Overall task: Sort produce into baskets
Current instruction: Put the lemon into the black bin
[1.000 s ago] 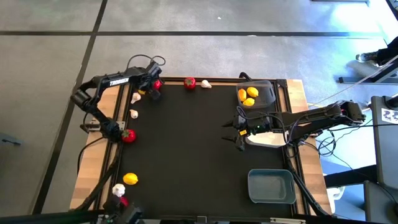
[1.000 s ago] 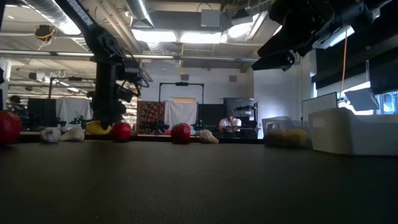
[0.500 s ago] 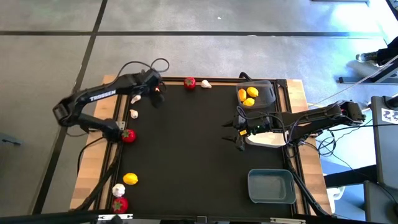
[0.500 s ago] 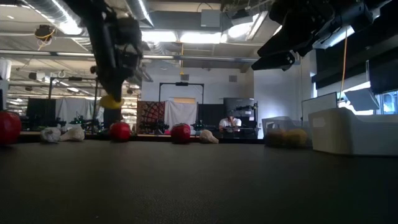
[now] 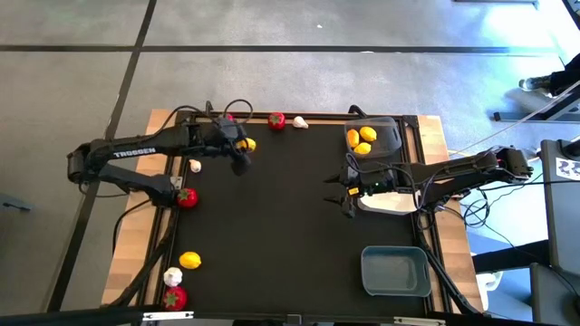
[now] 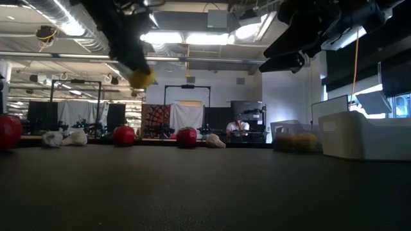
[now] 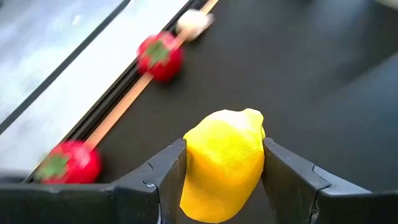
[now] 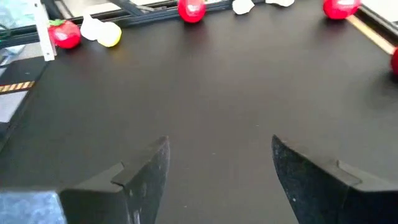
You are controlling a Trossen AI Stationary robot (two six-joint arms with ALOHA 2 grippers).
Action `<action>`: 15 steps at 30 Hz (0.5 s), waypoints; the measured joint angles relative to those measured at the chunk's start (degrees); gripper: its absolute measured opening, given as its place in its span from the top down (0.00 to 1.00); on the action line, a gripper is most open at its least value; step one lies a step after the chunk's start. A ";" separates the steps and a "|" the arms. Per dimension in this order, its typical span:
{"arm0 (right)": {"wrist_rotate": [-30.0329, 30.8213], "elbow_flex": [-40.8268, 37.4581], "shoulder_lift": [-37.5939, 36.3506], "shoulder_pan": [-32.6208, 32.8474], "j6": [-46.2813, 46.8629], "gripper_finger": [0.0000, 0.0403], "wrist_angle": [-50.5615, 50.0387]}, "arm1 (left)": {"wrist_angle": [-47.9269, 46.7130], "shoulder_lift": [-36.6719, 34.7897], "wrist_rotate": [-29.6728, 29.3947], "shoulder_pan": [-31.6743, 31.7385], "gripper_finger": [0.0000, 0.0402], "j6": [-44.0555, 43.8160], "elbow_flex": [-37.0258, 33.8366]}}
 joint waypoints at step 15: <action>1.54 0.00 0.29 0.02 -1.71 0.30 12.42 | 22.48 1.33 0.97 -13.42 0.54 -1.25 0.00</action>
